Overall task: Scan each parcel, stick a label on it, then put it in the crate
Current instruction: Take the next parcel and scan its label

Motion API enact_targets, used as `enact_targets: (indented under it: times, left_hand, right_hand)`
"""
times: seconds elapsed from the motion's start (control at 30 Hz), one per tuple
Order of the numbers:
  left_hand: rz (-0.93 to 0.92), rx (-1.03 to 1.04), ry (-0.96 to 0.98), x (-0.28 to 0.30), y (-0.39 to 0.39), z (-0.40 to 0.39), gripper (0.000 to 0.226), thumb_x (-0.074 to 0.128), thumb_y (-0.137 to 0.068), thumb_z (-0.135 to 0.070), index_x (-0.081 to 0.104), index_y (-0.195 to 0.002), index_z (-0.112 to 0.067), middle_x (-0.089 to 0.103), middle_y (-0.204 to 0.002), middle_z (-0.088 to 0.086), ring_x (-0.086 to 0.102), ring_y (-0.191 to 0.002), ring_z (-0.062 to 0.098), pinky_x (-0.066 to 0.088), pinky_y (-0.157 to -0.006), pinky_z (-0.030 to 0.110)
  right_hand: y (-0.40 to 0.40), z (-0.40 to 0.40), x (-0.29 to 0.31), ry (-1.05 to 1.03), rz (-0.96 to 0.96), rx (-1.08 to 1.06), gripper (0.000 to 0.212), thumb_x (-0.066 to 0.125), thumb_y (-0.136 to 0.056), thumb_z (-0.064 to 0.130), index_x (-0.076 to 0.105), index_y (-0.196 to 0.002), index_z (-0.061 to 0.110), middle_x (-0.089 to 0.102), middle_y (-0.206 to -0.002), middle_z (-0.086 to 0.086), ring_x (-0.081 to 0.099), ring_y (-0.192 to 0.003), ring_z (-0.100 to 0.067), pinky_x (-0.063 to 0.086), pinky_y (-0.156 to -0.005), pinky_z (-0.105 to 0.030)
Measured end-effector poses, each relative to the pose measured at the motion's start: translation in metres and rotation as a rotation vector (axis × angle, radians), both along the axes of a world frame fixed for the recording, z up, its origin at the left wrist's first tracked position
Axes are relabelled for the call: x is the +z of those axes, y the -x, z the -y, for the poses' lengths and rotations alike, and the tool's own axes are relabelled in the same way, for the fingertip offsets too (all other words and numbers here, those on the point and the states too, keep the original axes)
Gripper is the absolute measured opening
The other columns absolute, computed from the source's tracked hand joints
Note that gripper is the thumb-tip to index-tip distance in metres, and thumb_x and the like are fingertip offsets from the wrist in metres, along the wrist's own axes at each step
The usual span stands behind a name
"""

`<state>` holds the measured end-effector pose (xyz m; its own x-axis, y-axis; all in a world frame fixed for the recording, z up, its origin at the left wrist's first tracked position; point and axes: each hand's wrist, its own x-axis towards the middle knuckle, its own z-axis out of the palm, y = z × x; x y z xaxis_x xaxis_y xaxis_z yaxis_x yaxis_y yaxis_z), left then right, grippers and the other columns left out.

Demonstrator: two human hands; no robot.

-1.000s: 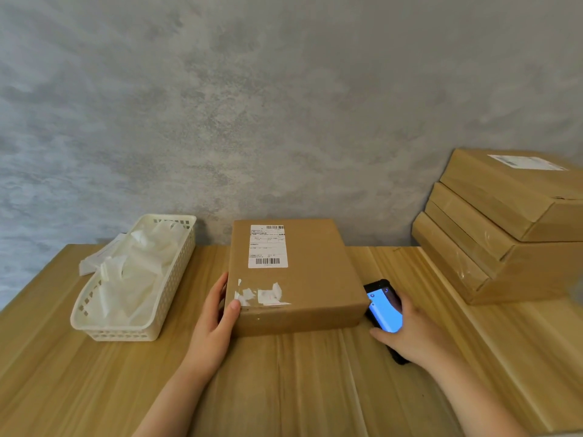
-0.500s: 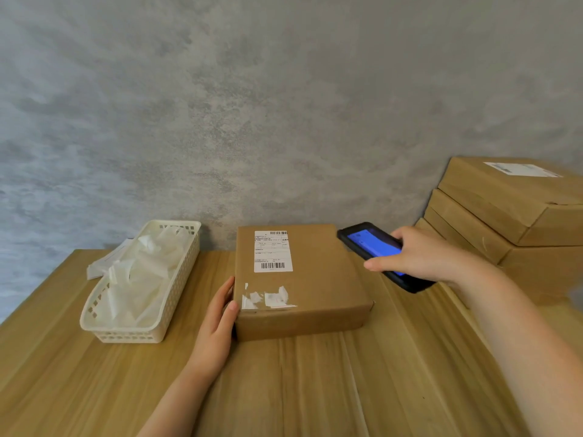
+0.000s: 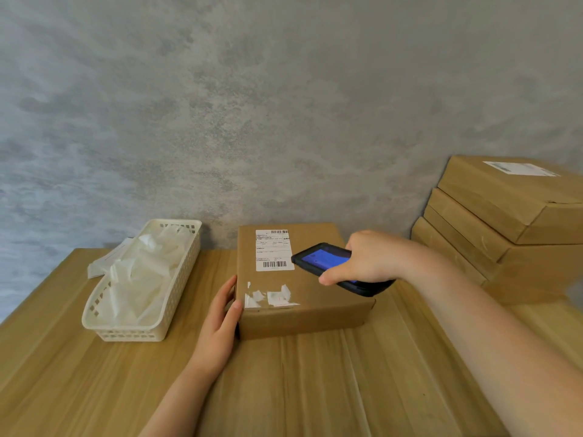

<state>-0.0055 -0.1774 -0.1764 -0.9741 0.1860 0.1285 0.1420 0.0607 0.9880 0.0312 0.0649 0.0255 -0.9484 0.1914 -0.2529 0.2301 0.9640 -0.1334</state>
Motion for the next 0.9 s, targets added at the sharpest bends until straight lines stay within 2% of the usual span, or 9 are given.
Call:
enact_targets:
  times: [0.17,0.27,0.43,0.53,0.63,0.8,0.9]
  left_hand:
    - [0.0,0.005,0.005,0.002,0.0,-0.001,0.05,0.049,-0.1,-0.04,0.039,-0.149,-0.032,0.047,-0.141,-0.027,0.043,-0.122,-0.021,0.036,-0.089,0.001]
    - [-0.003,0.008,0.009,0.001,0.0,0.0,0.046,0.049,-0.103,-0.032,0.04,-0.148,-0.033,0.047,-0.142,-0.026,0.042,-0.123,-0.021,0.035,-0.09,0.002]
    - [-0.012,0.003,0.012,0.002,0.0,0.001,0.057,0.049,-0.093,-0.046,0.04,-0.148,-0.034,0.048,-0.142,-0.027,0.042,-0.126,-0.018,0.036,-0.095,0.011]
    - [-0.006,0.004,0.014,0.005,-0.002,0.0,0.046,0.049,-0.102,-0.035,0.04,-0.148,-0.032,0.049,-0.141,-0.024,0.045,-0.119,-0.021,0.038,-0.089,0.002]
    - [0.011,0.007,-0.027,0.01,-0.006,-0.004,0.042,0.046,-0.104,-0.02,0.042,-0.145,-0.027,0.051,-0.133,-0.025,0.05,-0.108,-0.025,0.038,-0.079,-0.004]
    - [0.021,0.006,-0.03,0.01,-0.006,-0.003,0.044,0.047,-0.103,-0.023,0.042,-0.147,-0.027,0.051,-0.137,-0.023,0.049,-0.111,-0.024,0.039,-0.081,-0.003]
    - [0.013,0.0,-0.022,0.011,-0.006,-0.003,0.044,0.047,-0.103,-0.024,0.041,-0.147,-0.029,0.051,-0.134,-0.025,0.05,-0.111,-0.023,0.038,-0.08,-0.004]
  right_hand:
    - [-0.004,0.002,-0.005,0.003,0.07,0.012,0.066,0.07,-0.063,0.076,0.061,-0.078,0.012,0.053,-0.069,0.0,0.049,-0.058,-0.019,0.033,-0.057,-0.03]
    - [-0.007,0.004,-0.002,0.005,0.086,0.021,0.068,0.07,-0.064,0.076,0.062,-0.082,0.011,0.053,-0.07,0.001,0.049,-0.059,-0.018,0.034,-0.058,-0.03]
    - [-0.012,0.006,0.004,-0.021,0.116,0.032,0.065,0.069,-0.067,0.075,0.059,-0.08,0.012,0.05,-0.069,0.001,0.047,-0.057,-0.018,0.032,-0.055,-0.03]
    - [-0.014,0.006,0.005,-0.021,0.124,0.035,0.066,0.069,-0.066,0.076,0.059,-0.08,0.012,0.051,-0.069,0.001,0.047,-0.058,-0.018,0.031,-0.056,-0.03]
    - [-0.015,0.007,0.004,-0.023,0.123,0.042,0.07,0.068,-0.065,0.077,0.063,-0.085,0.01,0.052,-0.071,0.001,0.048,-0.058,-0.018,0.032,-0.056,-0.029]
    - [-0.019,0.005,0.006,-0.037,0.146,0.059,0.066,0.069,-0.063,0.077,0.056,-0.074,0.013,0.05,-0.068,0.001,0.047,-0.057,-0.018,0.032,-0.056,-0.029]
    - [-0.02,0.002,0.004,-0.026,0.141,0.046,0.068,0.069,-0.062,0.077,0.058,-0.076,0.012,0.05,-0.069,0.0,0.046,-0.057,-0.019,0.032,-0.057,-0.03]
